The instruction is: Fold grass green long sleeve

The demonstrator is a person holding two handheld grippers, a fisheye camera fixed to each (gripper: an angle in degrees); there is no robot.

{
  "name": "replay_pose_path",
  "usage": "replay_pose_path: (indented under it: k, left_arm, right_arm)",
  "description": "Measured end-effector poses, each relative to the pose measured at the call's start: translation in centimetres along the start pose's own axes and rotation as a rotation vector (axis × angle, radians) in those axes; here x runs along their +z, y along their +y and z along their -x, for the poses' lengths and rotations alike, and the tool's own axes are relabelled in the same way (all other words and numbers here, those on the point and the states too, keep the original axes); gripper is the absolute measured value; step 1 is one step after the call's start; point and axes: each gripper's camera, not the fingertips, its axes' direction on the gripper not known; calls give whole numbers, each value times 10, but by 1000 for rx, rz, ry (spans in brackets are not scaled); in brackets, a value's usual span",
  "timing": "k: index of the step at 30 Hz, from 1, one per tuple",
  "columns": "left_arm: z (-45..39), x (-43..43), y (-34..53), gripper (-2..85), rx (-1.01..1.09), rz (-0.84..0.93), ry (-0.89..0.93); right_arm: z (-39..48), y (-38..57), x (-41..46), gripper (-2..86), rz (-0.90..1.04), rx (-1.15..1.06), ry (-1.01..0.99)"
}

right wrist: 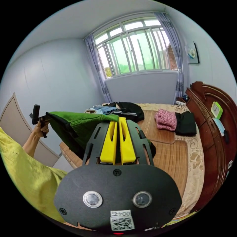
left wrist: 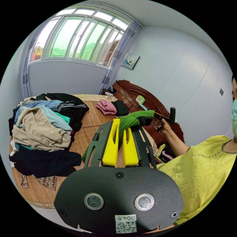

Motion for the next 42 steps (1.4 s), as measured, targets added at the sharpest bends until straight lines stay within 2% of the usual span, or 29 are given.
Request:
replay_pose_path:
  k: [7,15,20,25,29,33,42]
  left_arm:
    - [-39,-5,-24,-3,89,-22,13]
    - [-82,6,-31,-3,94,-1,63]
    - [-115,5,-43,-3,125,17,100]
    - [-151,2,-85,-3,170,59,130]
    - [-167,19,-120,-3,182,125,148]
    - [-167,68,-154,-3,160,248,167]
    - [-119,247,-219,-3,-11,501,266]
  right_arm:
    - [7,-38,-90,-7,-151,-67,42]
    - [-4,-41,-160,-7,-153,-113,92]
    - [-30,-37,-214,-8,-173,-91,23]
    - [-58,-48,-254,-7,-198,-93,-50]
    - [-88,-59,-273,-8,-180,-89,-28]
    - [-123,-58,-269,-7,-131,-42,25]
    - [-282,-46,-195,-6,22,268,51]
